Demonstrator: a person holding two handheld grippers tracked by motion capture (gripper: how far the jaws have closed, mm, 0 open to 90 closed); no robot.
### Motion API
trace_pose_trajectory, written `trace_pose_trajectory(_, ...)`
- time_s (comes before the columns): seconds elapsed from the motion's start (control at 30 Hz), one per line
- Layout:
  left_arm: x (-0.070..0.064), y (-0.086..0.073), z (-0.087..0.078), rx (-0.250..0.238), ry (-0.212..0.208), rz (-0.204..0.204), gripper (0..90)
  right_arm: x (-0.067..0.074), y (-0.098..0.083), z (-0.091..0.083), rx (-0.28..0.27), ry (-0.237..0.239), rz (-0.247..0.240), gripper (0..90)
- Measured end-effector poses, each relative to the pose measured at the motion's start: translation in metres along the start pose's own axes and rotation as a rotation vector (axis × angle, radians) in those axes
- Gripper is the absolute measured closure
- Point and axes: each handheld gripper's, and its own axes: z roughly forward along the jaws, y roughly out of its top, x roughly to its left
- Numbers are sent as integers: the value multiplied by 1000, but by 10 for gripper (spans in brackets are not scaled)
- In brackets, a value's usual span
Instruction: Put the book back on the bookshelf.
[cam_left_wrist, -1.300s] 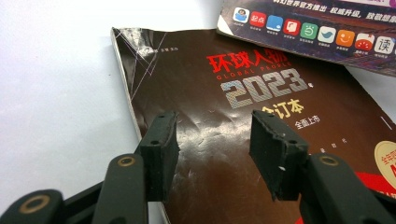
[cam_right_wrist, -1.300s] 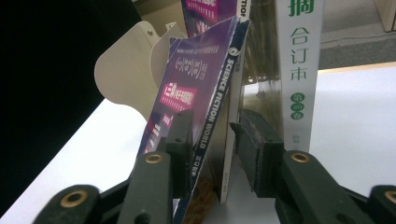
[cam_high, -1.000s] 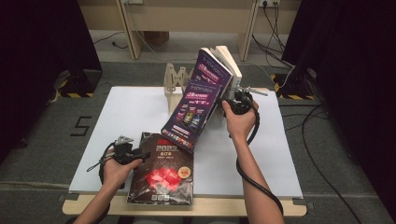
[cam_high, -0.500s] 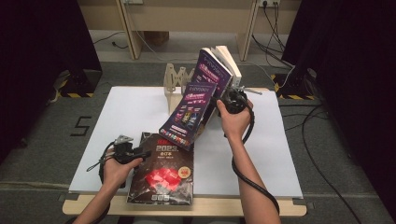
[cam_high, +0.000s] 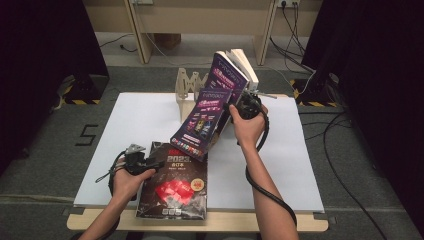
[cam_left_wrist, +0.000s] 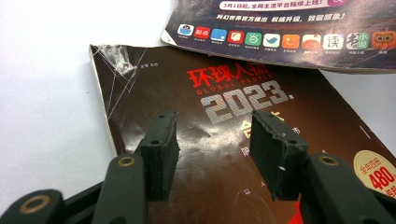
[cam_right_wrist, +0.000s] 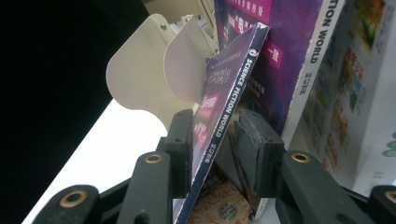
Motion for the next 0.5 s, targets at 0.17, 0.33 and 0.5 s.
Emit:
trace_pose_trajectory(0.17,-1,0,0,-1,-1,-1,510,1,0,5,15,-5,10,665)
trace_pose_trajectory(0.33,-1,-1,1,1,-2,2,510,1,2,9,20,-5,20,661)
trace_pose_trajectory(0.5,-1,-1,1,5,-4,6,510,1,5,13,25,-11,28,655)
